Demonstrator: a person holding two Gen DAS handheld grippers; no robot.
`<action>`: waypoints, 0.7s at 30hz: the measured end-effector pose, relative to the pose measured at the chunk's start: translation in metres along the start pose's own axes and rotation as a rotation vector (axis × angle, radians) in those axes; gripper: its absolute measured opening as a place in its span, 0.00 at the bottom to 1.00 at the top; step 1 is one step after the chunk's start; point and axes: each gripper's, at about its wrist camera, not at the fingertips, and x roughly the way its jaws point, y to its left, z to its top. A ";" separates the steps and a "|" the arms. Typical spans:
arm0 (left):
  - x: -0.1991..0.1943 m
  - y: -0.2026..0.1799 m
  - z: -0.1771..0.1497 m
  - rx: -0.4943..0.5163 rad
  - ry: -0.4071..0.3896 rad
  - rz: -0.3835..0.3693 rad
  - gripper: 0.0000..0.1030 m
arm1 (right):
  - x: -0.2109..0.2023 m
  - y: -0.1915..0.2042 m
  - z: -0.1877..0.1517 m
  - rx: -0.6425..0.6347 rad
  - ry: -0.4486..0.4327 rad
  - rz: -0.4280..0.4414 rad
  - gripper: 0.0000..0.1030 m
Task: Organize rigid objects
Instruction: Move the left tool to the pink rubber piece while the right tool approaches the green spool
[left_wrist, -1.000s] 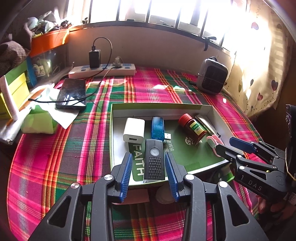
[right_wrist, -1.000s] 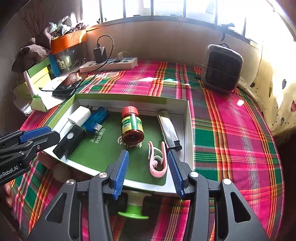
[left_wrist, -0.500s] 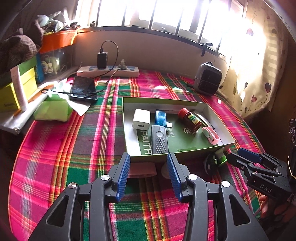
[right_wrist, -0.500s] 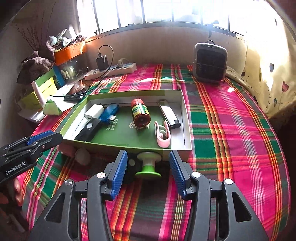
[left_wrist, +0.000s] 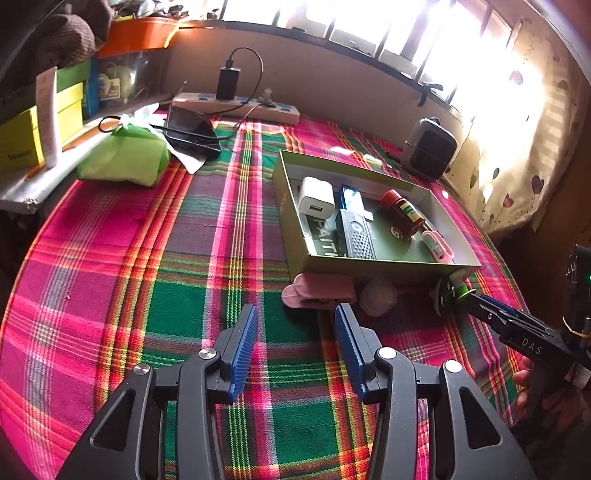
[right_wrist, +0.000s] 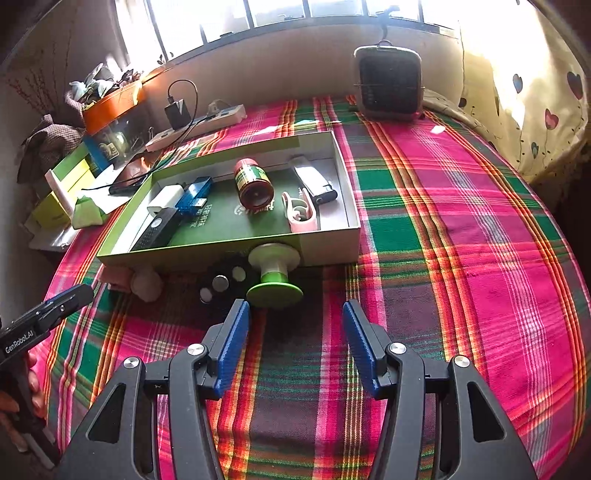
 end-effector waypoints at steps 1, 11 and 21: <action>0.001 -0.001 0.001 0.002 0.003 -0.011 0.42 | 0.001 0.000 0.001 0.002 -0.003 -0.003 0.52; 0.017 -0.002 0.014 0.019 0.029 0.002 0.44 | 0.016 0.009 0.008 -0.032 0.026 0.022 0.56; 0.022 -0.021 0.008 0.077 0.062 -0.061 0.45 | 0.020 0.002 0.011 -0.047 0.043 0.009 0.56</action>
